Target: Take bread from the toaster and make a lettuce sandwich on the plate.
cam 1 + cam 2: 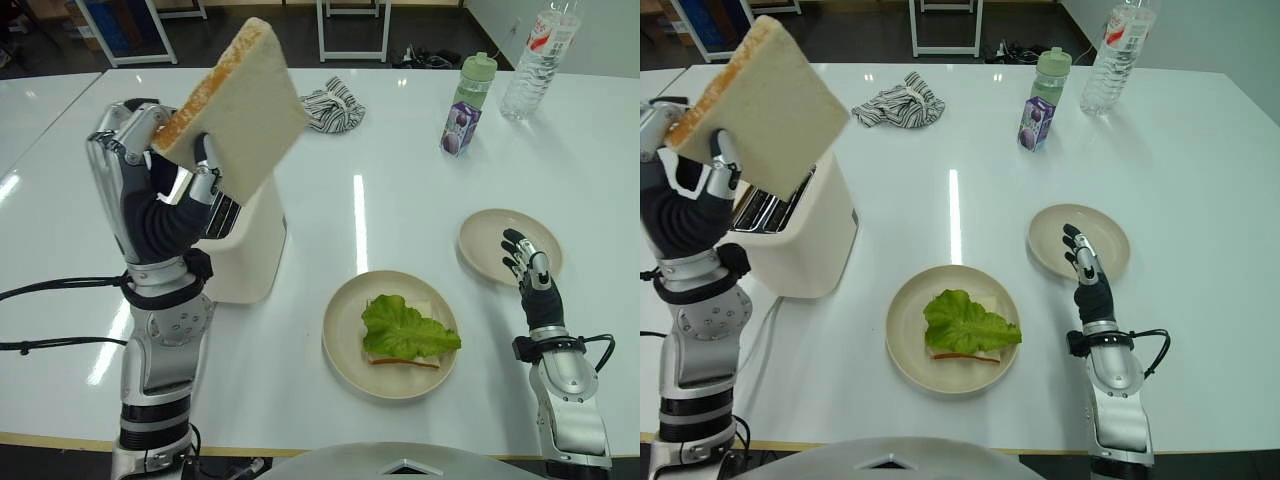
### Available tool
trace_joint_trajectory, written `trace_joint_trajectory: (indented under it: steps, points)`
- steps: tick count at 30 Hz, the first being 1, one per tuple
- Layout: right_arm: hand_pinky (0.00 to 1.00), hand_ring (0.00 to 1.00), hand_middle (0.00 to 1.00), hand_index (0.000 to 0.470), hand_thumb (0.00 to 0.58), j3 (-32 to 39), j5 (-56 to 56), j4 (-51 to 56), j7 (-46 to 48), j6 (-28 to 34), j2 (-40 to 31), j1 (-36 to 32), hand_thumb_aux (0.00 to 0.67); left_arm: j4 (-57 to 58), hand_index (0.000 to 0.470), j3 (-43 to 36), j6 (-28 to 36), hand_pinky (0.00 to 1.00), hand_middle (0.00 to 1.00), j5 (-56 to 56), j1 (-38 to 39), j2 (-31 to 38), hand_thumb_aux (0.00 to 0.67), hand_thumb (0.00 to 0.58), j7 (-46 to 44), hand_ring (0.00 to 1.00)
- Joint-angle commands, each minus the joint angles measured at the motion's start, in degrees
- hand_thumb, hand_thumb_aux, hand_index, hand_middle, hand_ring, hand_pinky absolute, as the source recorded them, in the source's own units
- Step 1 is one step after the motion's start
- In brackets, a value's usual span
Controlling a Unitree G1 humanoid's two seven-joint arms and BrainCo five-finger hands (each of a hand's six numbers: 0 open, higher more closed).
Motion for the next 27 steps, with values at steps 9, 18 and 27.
trace_joint_trajectory:
  steps: [9,18,27]
  points:
    - [0.00,0.00,0.00,0.000,0.000,-0.1,-3.8,3.0,-1.6,-2.4,-0.1,-1.1,0.000,1.4,0.470,-17.0,21.2,1.00,1.00,-30.3,3.7,-8.8,0.670,0.580,-25.8,1.00]
    - [0.00,0.00,0.00,0.000,0.000,0.5,-4.7,4.2,-2.0,-3.0,0.3,-1.1,0.000,18.1,0.470,-21.9,25.4,1.00,1.00,-30.4,-0.2,-5.4,0.670,0.580,-42.5,1.00]
    - [0.00,0.00,0.00,0.000,0.000,1.1,-6.3,5.2,-2.4,-3.6,0.2,-0.7,0.000,24.9,0.470,-20.6,28.7,1.00,1.00,-30.5,-4.2,-5.1,0.670,0.580,-48.3,1.00]
